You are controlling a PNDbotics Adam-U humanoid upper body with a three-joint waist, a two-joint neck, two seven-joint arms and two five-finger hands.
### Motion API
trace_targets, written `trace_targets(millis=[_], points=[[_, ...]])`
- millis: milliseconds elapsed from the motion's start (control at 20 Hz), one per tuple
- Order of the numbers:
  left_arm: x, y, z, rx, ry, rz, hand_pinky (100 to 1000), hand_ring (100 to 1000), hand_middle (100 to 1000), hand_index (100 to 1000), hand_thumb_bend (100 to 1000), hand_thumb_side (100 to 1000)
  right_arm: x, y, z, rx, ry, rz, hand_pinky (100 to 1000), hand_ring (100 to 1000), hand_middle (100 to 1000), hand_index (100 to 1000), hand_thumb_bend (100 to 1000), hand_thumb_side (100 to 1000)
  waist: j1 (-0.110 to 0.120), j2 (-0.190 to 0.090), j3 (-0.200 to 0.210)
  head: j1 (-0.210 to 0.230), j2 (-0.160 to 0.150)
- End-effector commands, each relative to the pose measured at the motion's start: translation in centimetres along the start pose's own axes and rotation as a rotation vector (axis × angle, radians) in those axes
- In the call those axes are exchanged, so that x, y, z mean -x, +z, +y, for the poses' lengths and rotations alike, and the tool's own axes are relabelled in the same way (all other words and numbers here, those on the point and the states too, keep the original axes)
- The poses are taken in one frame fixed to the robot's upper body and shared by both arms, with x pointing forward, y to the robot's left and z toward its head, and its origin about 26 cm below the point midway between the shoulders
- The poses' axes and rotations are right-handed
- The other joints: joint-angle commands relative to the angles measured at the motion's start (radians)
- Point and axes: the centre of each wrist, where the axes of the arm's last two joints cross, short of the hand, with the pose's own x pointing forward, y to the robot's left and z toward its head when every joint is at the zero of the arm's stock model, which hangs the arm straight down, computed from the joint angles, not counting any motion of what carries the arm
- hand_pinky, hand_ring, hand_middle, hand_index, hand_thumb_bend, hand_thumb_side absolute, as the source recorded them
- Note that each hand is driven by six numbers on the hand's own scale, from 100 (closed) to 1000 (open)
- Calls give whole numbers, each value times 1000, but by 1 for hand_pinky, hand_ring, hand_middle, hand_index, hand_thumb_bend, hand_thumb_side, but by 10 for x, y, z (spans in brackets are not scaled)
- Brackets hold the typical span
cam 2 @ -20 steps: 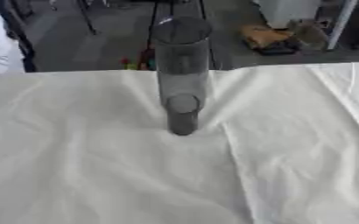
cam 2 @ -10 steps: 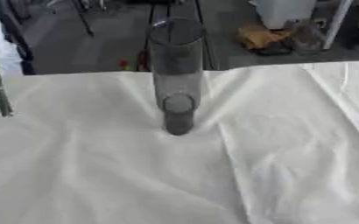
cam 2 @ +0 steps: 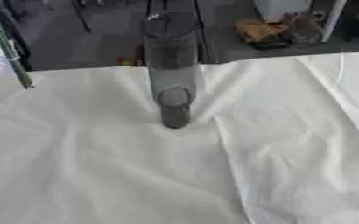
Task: Arrange flowers into the vase.
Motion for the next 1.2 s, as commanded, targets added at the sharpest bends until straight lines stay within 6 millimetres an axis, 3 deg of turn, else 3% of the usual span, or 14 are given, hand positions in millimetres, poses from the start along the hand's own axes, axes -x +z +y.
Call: trace_targets(millis=[50, 650, 1200], points=[[-21, -5, -2, -6, 77, -78, 100, 100, 100, 100, 100, 317, -5, -7, -3, -14, 1, -24, 863, 821, 678, 894, 100, 1000, 0, -28, -2, 4, 10], [-38, -3, -4, -16, 256, -180, 100, 100, 100, 100, 165, 298, -5, -4, -2, -13, -1, -18, 863, 822, 678, 895, 100, 1000, -4, -31, -30, 31, 11], [-55, -2, -13, -1, 385, -229, 100, 100, 100, 100, 180, 286, -4, -3, -2, -13, -10, -11, 863, 821, 677, 895, 100, 1000, 8, -38, -62, 60, 11]])
